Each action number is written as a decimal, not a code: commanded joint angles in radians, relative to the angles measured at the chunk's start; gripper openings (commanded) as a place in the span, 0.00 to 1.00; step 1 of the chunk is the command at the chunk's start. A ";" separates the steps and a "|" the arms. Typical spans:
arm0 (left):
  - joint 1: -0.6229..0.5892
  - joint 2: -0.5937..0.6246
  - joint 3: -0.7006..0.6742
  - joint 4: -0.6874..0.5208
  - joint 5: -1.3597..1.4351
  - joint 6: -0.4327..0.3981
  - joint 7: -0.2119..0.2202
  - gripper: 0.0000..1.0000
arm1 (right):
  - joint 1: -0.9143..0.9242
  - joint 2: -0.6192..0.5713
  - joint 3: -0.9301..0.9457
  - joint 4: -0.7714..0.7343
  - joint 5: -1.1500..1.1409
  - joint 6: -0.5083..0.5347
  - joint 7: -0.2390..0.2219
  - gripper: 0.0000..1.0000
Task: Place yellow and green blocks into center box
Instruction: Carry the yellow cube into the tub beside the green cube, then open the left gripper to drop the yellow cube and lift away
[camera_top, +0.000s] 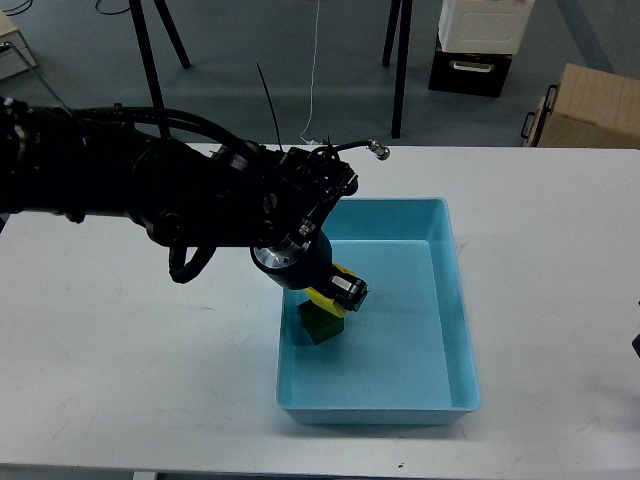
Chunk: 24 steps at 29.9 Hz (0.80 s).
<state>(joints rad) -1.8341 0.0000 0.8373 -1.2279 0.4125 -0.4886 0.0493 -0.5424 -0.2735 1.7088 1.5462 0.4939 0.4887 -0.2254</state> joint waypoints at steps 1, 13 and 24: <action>0.003 0.000 0.009 0.005 0.000 0.000 -0.026 0.61 | -0.004 0.000 0.000 0.000 0.002 0.000 0.000 1.00; 0.003 0.000 0.037 0.030 0.000 0.000 -0.028 1.00 | -0.004 0.000 0.000 0.002 0.000 0.000 0.000 1.00; -0.005 0.000 0.028 0.033 -0.001 0.000 -0.045 1.00 | -0.002 0.000 0.000 0.002 0.000 0.000 0.000 1.00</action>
<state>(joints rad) -1.8317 0.0000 0.8742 -1.1963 0.4131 -0.4887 0.0189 -0.5461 -0.2730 1.7089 1.5478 0.4941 0.4887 -0.2255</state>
